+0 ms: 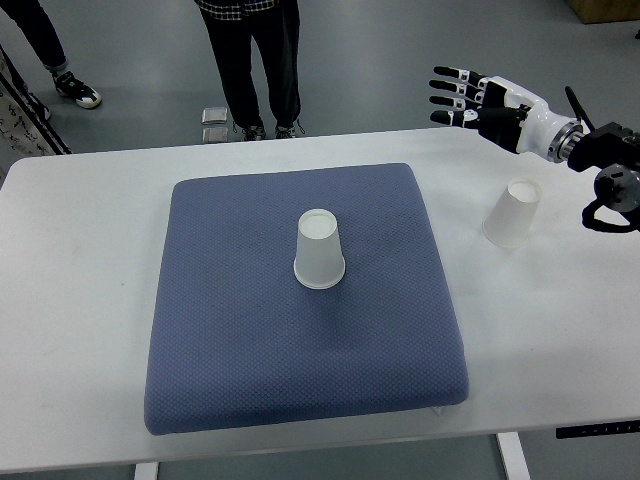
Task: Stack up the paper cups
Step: 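Move the right hand down toward the white paper cup beside the pad, then close the right hand fingers around the white paper cup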
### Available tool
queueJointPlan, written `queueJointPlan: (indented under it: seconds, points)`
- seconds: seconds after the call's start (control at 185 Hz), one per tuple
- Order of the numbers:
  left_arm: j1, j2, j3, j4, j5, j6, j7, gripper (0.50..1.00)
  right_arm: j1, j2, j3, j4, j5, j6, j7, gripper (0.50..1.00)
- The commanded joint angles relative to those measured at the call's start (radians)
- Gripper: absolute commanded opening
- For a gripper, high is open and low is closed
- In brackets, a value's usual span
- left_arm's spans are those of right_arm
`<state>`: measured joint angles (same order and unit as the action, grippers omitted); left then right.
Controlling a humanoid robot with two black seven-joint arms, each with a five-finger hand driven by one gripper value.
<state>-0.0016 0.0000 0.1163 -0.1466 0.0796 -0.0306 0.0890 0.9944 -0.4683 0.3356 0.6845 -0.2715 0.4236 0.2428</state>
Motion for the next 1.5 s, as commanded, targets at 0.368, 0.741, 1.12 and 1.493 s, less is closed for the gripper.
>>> queueJointPlan:
  seconds: [0.368,0.741,1.12,1.493]
  points:
    - [0.000,0.000,0.000,0.001,0.000,0.000,0.000,1.000,0.092,-0.162,-0.069,0.030,-0.719,0.020,0.058,0.926]
    - [0.000,0.000,0.000,0.001,0.000,0.000,0.000,1.000,0.144,-0.168,-0.290,0.029,-0.919,-0.065,0.095,0.924]
    - [0.000,0.000,0.000,0.001,0.000,0.000,0.000,1.000,0.127,-0.082,-0.371,-0.031,-0.920,-0.154,0.090,0.921]
    - [0.000,0.000,0.000,0.001,0.000,0.000,0.000,1.000,0.084,-0.023,-0.420,-0.154,-0.920,-0.249,0.069,0.917]
